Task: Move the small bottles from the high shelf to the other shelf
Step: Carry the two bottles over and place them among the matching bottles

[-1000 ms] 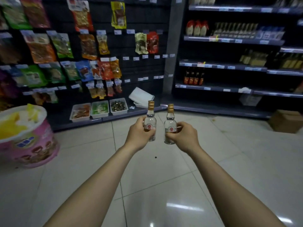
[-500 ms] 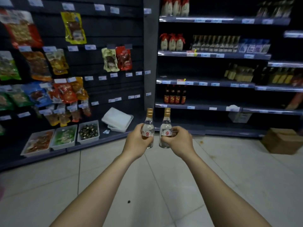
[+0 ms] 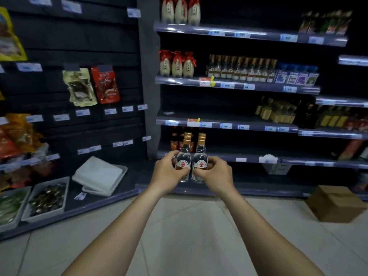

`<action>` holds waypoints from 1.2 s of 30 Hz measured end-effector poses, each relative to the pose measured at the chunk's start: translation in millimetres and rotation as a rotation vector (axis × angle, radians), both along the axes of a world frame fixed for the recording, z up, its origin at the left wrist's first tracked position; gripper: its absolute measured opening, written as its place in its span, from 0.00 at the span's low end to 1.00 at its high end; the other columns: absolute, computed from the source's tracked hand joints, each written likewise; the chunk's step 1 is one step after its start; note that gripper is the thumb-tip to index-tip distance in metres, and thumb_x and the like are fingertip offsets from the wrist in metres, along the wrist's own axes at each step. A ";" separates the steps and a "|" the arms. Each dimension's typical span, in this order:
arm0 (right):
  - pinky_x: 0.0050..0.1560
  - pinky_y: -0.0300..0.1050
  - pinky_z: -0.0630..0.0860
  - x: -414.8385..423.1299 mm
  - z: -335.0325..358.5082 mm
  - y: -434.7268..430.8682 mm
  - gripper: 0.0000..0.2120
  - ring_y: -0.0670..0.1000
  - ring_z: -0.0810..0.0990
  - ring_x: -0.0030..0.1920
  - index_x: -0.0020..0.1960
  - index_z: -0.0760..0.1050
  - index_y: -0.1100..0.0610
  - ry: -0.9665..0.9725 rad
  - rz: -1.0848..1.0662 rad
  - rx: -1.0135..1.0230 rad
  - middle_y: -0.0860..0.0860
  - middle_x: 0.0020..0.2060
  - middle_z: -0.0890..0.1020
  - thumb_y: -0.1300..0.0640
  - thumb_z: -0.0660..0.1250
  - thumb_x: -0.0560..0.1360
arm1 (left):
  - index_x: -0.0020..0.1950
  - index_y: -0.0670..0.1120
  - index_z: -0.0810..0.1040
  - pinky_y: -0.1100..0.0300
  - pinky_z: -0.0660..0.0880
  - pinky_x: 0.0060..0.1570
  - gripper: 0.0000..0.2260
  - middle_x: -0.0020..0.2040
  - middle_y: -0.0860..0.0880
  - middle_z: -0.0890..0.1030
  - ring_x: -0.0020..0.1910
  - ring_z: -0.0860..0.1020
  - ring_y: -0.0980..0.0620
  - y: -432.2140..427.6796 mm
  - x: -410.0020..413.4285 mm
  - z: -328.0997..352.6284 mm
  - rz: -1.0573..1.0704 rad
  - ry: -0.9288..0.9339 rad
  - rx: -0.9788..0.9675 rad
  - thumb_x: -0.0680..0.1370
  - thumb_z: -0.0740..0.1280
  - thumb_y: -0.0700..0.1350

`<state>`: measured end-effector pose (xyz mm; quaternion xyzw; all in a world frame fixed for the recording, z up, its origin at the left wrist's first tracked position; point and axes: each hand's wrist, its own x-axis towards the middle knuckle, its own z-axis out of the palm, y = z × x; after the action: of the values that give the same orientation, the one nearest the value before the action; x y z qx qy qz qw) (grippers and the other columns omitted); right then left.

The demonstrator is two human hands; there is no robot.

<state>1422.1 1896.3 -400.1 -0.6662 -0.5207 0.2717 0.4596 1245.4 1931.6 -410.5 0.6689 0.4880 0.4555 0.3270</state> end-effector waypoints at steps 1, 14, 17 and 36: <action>0.31 0.27 0.73 16.2 3.5 24.9 0.12 0.34 0.83 0.38 0.45 0.82 0.47 0.001 -0.007 0.008 0.43 0.37 0.87 0.54 0.82 0.66 | 0.57 0.61 0.77 0.76 0.73 0.38 0.20 0.45 0.65 0.82 0.45 0.80 0.70 26.9 16.2 2.8 -0.004 -0.001 -0.002 0.69 0.78 0.49; 0.32 0.26 0.73 192.5 11.2 285.2 0.15 0.35 0.83 0.39 0.52 0.81 0.47 -0.029 -0.002 0.005 0.43 0.39 0.87 0.51 0.81 0.67 | 0.57 0.62 0.76 0.69 0.77 0.41 0.19 0.44 0.61 0.84 0.42 0.81 0.66 288.5 177.4 28.0 0.000 0.030 -0.017 0.71 0.78 0.48; 0.34 0.28 0.74 236.7 15.2 348.0 0.16 0.38 0.84 0.39 0.52 0.81 0.46 -0.030 0.016 0.016 0.43 0.41 0.87 0.51 0.82 0.67 | 0.61 0.61 0.76 0.74 0.74 0.41 0.22 0.46 0.62 0.83 0.44 0.80 0.68 346.4 220.0 31.5 0.027 0.027 -0.002 0.71 0.78 0.48; 0.43 0.43 0.82 372.3 116.6 632.7 0.14 0.39 0.83 0.41 0.51 0.81 0.46 -0.153 0.027 0.272 0.40 0.40 0.86 0.46 0.79 0.68 | 0.66 0.55 0.76 0.64 0.78 0.53 0.25 0.54 0.60 0.83 0.56 0.80 0.62 624.9 366.4 117.1 0.095 -0.076 0.133 0.71 0.80 0.50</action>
<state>1794.4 2529.0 -283.5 -0.6096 -0.5951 0.1532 0.5009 1611.9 2556.5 -293.4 0.6474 0.4751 0.5271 0.2781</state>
